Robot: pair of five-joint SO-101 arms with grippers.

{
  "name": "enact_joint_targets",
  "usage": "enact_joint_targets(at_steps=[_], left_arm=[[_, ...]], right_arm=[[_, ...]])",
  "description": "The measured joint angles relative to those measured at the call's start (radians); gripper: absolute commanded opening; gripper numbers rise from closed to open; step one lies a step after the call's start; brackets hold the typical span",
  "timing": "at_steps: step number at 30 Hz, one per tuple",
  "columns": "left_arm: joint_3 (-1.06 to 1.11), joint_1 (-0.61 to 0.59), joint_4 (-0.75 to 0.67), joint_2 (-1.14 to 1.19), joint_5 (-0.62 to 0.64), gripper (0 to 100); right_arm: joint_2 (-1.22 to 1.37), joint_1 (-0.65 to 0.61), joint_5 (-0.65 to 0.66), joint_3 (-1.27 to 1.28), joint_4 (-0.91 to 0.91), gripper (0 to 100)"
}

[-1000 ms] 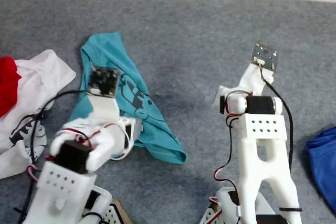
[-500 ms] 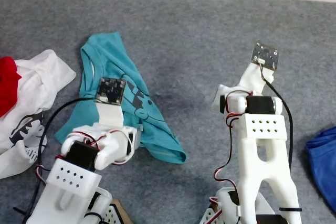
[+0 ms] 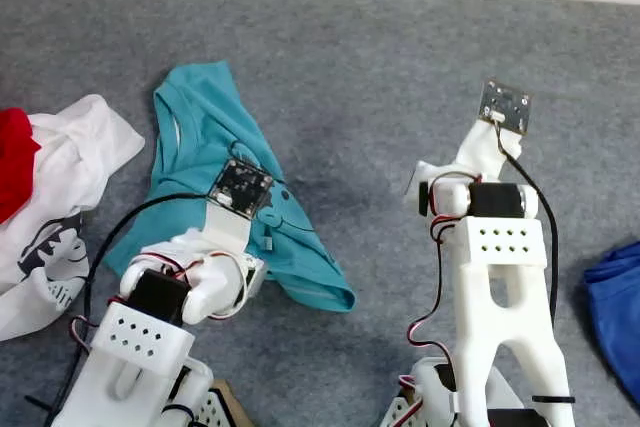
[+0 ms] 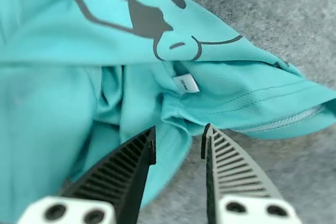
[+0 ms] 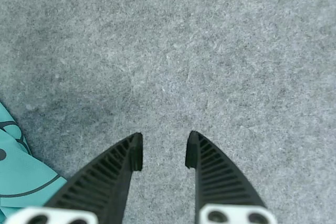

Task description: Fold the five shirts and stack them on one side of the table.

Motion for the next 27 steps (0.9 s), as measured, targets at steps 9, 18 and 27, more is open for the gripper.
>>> enact_joint_targets(at_steps=[9,18,27], left_arm=[[0.072,-0.041,-0.144,0.000,-0.259,16],[0.124,-0.009,-0.169,0.000,-0.293,16],[0.213,0.006,-0.262,0.000,-0.293,16]], right_arm=[[0.000,0.000,0.000,0.000,0.000,14.6],[0.000,0.000,0.000,0.000,0.000,14.6],[0.000,0.000,0.000,0.000,0.000,14.6]])
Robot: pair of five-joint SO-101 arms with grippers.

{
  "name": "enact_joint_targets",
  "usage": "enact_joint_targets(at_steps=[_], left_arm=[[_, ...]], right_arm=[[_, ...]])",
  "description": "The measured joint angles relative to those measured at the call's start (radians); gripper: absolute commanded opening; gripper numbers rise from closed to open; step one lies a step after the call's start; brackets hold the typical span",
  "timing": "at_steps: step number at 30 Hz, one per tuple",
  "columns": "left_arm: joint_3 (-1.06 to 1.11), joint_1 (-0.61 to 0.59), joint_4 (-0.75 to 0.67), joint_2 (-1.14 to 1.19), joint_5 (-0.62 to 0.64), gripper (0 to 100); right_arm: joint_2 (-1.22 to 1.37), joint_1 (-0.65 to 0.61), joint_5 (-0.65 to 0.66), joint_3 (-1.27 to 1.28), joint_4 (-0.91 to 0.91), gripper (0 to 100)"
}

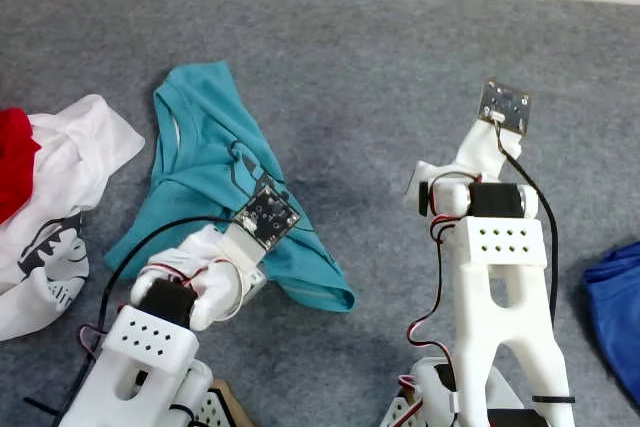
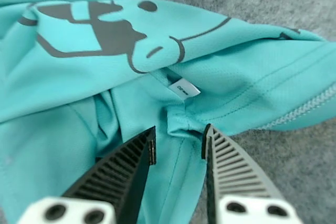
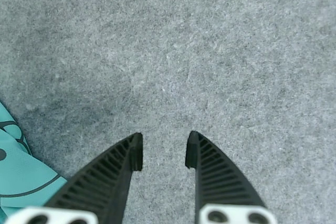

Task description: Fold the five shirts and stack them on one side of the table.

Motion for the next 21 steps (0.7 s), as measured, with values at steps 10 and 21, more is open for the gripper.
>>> enact_joint_targets(at_steps=[10,21], left_arm=[[0.021,0.012,-0.049,0.000,-0.005,3],[0.020,0.011,-0.095,0.000,0.000,1]], right_arm=[[0.000,0.000,0.000,0.000,0.000,14.6],[0.000,0.000,0.000,0.000,0.000,14.6]])
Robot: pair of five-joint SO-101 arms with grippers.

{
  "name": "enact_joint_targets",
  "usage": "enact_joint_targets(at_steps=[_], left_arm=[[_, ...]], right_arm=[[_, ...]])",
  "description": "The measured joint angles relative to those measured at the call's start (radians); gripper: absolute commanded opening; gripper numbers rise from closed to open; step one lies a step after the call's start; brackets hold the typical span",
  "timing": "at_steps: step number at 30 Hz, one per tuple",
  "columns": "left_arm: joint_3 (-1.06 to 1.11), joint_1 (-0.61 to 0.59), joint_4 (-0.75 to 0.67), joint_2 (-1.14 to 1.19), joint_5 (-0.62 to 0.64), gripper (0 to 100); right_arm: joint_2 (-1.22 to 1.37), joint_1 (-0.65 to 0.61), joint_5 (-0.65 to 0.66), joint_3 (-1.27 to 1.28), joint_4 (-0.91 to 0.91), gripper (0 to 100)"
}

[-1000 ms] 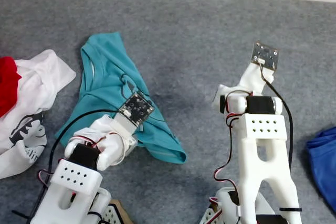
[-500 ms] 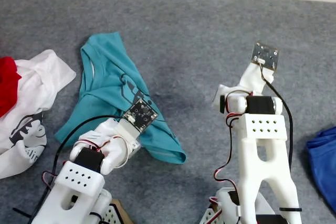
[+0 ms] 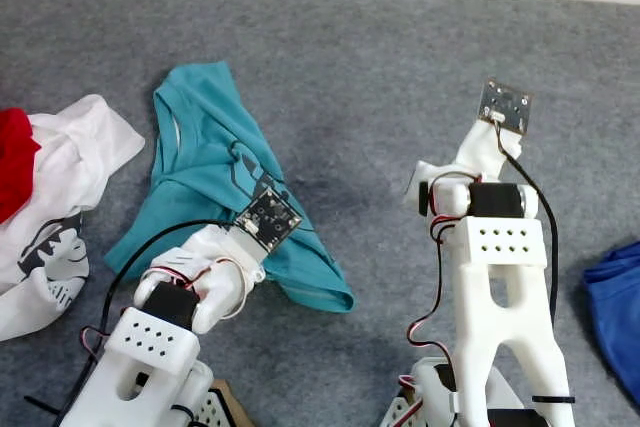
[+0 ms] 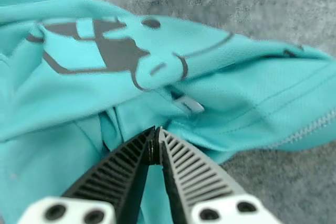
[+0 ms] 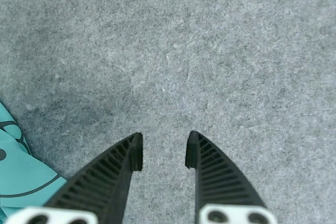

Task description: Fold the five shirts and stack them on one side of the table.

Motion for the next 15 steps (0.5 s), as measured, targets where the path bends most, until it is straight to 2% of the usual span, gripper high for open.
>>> enact_joint_targets(at_steps=[5,8,11,15], left_arm=[[-0.048,-0.002,-0.003,0.000,0.095,3],[-0.091,-0.002,0.012,0.000,0.106,16],[-0.169,-0.002,0.150,0.000,0.106,28],[-0.287,0.002,0.356,0.000,0.121,20]], right_arm=[[0.000,0.000,0.000,0.000,0.000,14.6],[0.000,0.000,0.000,0.000,0.000,14.6],[0.000,0.000,0.000,0.000,0.000,14.6],[0.000,0.000,0.000,0.000,0.000,14.6]])
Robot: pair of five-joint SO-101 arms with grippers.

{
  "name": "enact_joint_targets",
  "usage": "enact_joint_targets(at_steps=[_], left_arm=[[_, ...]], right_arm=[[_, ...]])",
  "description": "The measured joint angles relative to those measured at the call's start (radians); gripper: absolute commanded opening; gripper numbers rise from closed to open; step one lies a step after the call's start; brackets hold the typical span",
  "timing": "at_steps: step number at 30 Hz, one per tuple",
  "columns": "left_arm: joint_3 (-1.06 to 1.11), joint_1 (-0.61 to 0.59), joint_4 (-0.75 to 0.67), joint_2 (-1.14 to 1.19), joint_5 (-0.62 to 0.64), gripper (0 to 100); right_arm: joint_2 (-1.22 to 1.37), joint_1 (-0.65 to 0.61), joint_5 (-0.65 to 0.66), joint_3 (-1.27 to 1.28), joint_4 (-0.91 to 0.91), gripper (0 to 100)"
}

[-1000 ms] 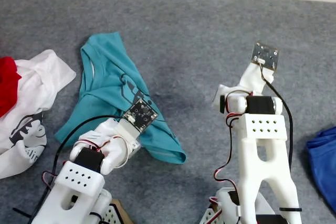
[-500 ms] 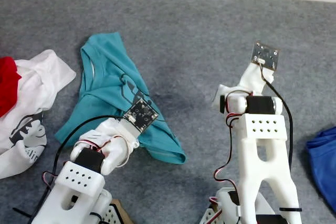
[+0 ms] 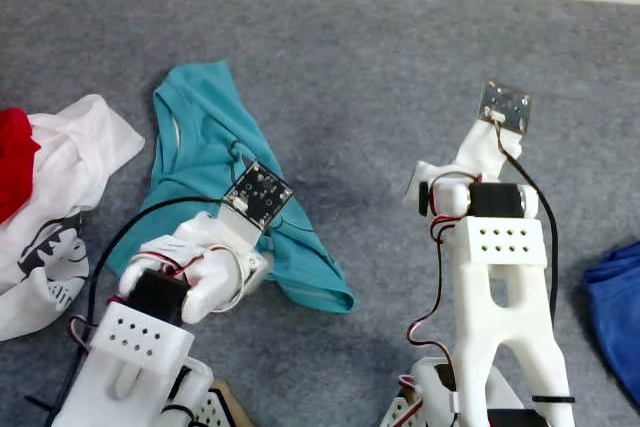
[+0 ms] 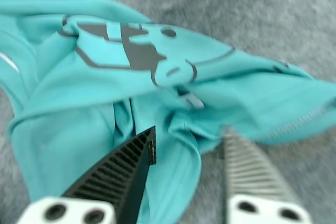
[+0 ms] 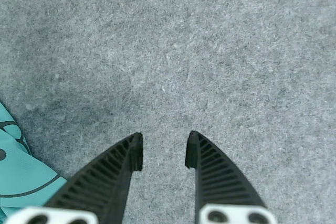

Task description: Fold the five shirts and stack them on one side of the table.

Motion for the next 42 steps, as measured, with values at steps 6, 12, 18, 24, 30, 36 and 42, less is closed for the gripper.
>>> enact_joint_targets(at_steps=[6,12,18,24,30,36,42], left_arm=[[-0.087,-0.002,0.040,0.071,0.052,14],[-0.203,-0.002,0.046,0.358,0.106,20],[-0.272,-0.002,0.046,0.545,0.118,20],[-0.278,-0.002,0.034,0.603,0.118,20],[-0.261,-0.002,-0.049,0.683,0.118,20],[-0.261,-0.002,-0.095,0.760,0.120,20],[-0.261,0.000,-0.126,0.841,0.121,3]], right_arm=[[0.000,0.000,0.000,0.000,0.000,14.6],[0.000,0.000,0.000,0.000,0.000,14.6],[0.000,0.000,0.000,0.000,0.000,14.6],[0.000,0.000,0.000,0.000,0.000,14.6],[0.000,0.000,0.000,0.000,0.000,14.6],[0.000,0.000,0.000,0.000,0.000,14.6],[0.000,0.000,0.000,0.000,0.000,14.6]])
